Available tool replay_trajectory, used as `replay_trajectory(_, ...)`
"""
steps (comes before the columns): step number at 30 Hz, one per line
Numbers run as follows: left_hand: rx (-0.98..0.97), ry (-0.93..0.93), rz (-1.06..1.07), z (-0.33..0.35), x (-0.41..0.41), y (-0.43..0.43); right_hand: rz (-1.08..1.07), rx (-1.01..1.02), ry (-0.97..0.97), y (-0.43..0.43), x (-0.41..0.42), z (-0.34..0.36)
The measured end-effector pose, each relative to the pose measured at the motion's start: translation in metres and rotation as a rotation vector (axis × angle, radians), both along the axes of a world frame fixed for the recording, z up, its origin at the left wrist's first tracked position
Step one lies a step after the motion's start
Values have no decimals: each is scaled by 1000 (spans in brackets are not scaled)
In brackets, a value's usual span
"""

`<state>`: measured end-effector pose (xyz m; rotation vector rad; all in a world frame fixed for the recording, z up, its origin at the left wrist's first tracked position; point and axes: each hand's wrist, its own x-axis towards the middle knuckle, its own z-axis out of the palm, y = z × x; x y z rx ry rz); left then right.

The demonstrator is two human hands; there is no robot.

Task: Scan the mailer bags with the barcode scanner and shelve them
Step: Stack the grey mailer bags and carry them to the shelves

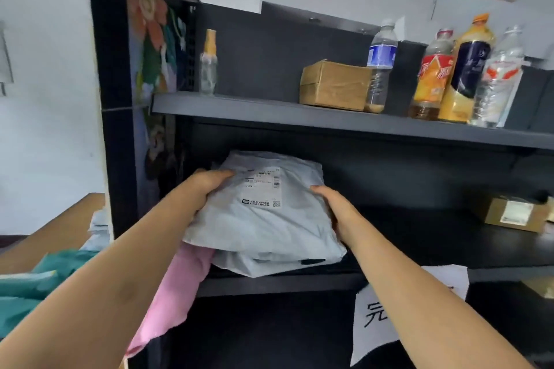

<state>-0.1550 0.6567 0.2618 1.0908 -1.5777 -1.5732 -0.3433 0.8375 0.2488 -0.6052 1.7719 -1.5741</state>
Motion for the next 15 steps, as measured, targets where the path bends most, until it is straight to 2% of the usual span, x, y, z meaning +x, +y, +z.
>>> replay_trajectory(3,-125,-219,99,-17,-6,21,69,151,113,-13,-13,-23)
replay_trajectory(7,-273,-330,151,-32,-2,42,28,122,195,-17,-23,-18)
replay_trajectory(9,-313,-305,189,-28,10,55,-10,67,377,-15,-18,-8)
replay_trajectory(11,-368,-253,215,-21,21,68,-17,27,642,-13,-3,0)
replay_trajectory(15,-483,-325,164,-18,56,113,142,42,999,-9,60,7)
